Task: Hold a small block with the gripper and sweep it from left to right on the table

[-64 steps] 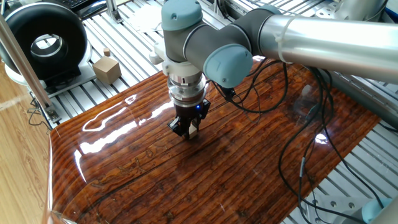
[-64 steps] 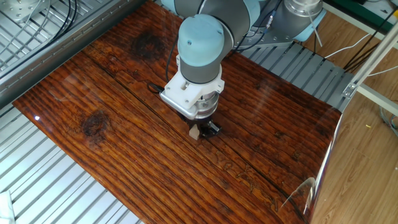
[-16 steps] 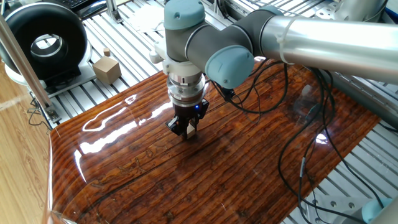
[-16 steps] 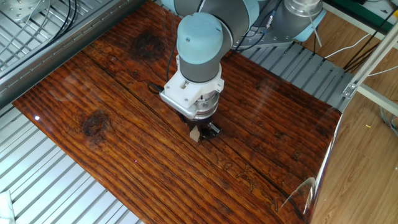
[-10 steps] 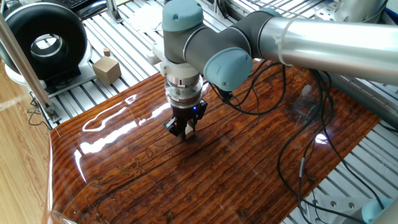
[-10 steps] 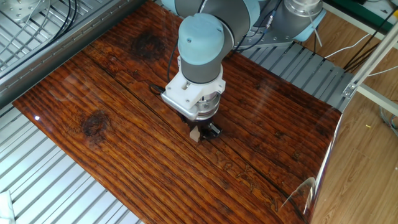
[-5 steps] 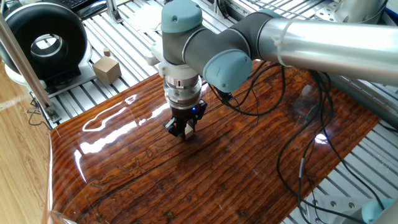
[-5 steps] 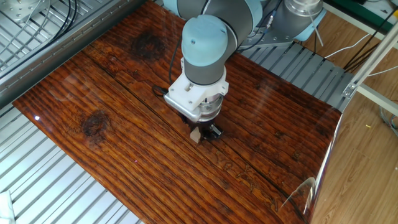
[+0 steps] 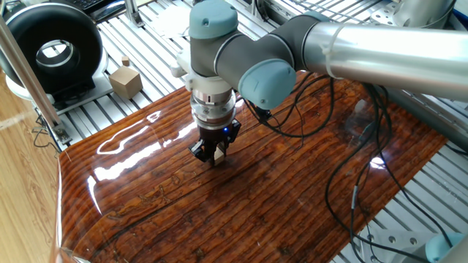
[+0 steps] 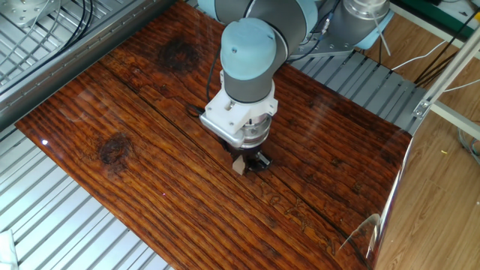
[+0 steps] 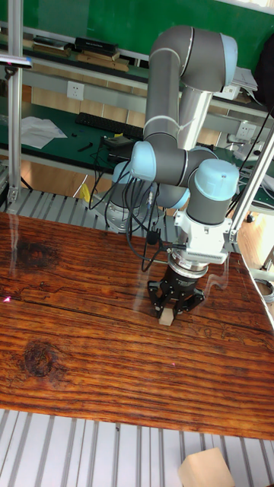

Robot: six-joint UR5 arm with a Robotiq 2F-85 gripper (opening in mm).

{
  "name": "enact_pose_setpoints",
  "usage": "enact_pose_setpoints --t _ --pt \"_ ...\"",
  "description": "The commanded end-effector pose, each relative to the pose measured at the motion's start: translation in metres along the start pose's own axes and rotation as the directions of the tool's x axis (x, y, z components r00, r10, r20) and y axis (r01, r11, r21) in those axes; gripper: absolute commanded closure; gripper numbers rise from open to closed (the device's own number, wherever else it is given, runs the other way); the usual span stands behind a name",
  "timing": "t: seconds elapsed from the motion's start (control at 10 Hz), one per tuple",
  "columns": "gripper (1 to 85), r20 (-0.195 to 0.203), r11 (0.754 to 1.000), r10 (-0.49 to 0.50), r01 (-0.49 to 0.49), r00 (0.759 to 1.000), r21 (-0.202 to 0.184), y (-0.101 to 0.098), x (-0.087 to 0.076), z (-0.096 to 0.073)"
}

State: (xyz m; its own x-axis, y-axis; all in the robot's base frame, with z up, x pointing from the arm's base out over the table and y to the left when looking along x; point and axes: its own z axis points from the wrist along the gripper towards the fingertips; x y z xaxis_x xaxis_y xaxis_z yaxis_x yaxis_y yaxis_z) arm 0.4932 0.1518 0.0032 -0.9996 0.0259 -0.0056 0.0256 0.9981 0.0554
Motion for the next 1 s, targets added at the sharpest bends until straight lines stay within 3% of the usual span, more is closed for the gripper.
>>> enact_pose_setpoints --t 0.0,0.5,0.9 --pt "84.7 0.006 1.000 0.020 -0.020 1.000 -0.018 0.013 -0.002 0.001" --pt "84.7 -0.010 1.000 0.012 -0.012 1.000 -0.027 0.008 0.001 -0.007" --pt "84.7 -0.003 0.999 0.027 -0.027 1.000 -0.018 0.017 0.000 -0.004"
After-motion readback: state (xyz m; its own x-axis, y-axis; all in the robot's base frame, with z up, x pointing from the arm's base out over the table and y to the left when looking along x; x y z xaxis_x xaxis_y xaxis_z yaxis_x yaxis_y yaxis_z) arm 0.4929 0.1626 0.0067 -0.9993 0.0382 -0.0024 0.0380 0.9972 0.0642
